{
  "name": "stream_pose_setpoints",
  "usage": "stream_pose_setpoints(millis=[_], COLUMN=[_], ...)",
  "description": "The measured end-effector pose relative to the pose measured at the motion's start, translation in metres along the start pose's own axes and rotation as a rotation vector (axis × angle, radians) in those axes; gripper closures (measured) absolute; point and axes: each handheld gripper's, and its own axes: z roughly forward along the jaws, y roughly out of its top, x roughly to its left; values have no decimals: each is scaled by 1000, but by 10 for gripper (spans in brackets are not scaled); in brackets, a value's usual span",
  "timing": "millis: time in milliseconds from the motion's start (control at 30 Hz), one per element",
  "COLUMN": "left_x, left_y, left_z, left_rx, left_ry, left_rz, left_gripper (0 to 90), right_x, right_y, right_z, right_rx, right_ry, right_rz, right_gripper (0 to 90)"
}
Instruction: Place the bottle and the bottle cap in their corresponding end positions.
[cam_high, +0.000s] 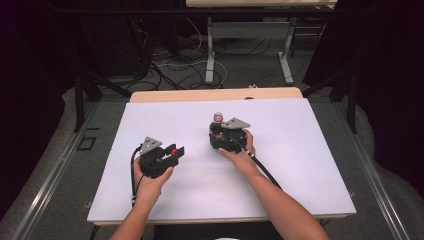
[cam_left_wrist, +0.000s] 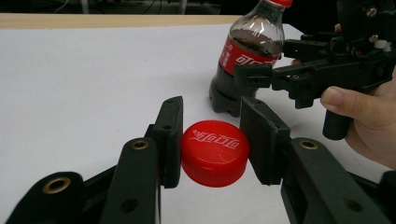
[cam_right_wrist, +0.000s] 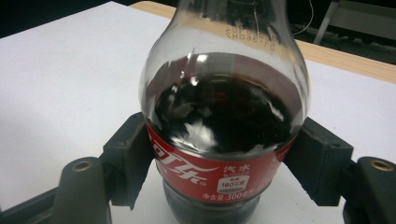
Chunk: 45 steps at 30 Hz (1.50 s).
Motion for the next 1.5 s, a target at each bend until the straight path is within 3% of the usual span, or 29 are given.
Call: stream_pose_setpoints(millis=[167, 267, 433, 533, 567, 867, 967, 1133, 1267, 1400, 1500], left_x=[-13, -24, -46, -58, -61, -79, -80, -80, -80, -74, -61], left_y=[-7, -12, -24, -32, -34, -40, -41, -43, -40, -30, -20], left_z=[15, 27, 54, 68, 72, 102, 108, 111, 108, 94, 77], left_rx=[24, 43, 110, 142, 156, 202, 216, 225, 200, 170, 146], left_ry=[-21, -62, -126, -141, -147, -153, -144, -129, -130, -116, -117], left_rz=[41, 70, 122, 157, 173, 192, 200, 210, 209, 228, 199], left_gripper=[611, 611, 611, 610, 610, 610, 608, 570, 454, 309, 287], right_x=[-2, -3, -7, -8, -8, -19, -24, -29, -32, -34, -37], right_y=[0, -1, -1, -2, -3, -10, -14, -19, -23, -27, -30], right_z=[0, -1, -9, -18, -19, -42, -50, -66, -71, -79, -89], right_rx=[2, -10, -25, -3, -28, -8, 3, 10, 13, 20, 18], right_ry=[13, 17, 13, 6, -8, -1, 4, 1, -5, -6, -16], right_rz=[3, 2, 38, 33, 22, 77, 72, 90, 93, 88, 92], right_gripper=[232, 162, 149, 143, 142, 17, 0, 0, 0, 0, 0])
